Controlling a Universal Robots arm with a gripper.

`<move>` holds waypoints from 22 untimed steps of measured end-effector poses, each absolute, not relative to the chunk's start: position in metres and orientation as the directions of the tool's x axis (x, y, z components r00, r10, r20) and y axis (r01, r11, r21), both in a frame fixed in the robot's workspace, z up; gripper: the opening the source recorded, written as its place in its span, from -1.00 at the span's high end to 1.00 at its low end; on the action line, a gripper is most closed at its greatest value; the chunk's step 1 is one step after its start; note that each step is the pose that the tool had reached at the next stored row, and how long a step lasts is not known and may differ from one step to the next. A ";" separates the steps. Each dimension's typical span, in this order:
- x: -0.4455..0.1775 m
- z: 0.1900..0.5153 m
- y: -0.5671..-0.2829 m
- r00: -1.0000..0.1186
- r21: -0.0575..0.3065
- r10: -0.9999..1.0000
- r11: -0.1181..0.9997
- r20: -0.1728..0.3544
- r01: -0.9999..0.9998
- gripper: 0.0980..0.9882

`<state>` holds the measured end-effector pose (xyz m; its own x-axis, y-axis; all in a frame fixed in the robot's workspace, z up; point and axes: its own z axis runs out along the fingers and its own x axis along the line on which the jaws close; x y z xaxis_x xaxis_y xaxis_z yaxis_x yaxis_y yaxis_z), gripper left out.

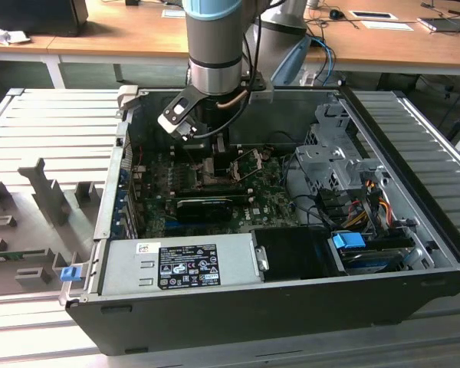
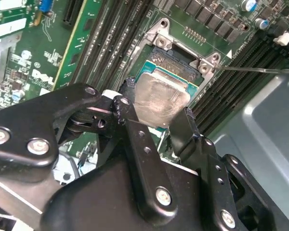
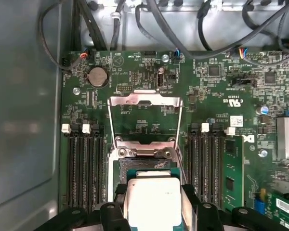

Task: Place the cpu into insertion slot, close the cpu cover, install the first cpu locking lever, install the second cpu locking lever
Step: 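Place the cpu into insertion slot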

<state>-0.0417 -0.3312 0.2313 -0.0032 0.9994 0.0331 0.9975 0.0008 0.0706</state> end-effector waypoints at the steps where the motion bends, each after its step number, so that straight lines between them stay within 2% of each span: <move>1: -0.042 0.229 -0.331 -0.003 0.071 0.999 0.000 0.033 0.998 0.03; 9: -0.043 0.219 -0.329 0.034 0.071 0.999 -0.036 0.033 0.997 0.03; 22: -0.043 0.207 -0.322 0.032 0.070 0.999 -0.034 0.032 0.997 0.03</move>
<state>-0.0430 -0.3218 0.2073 0.0323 0.9990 0.0320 0.9969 -0.0344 0.0704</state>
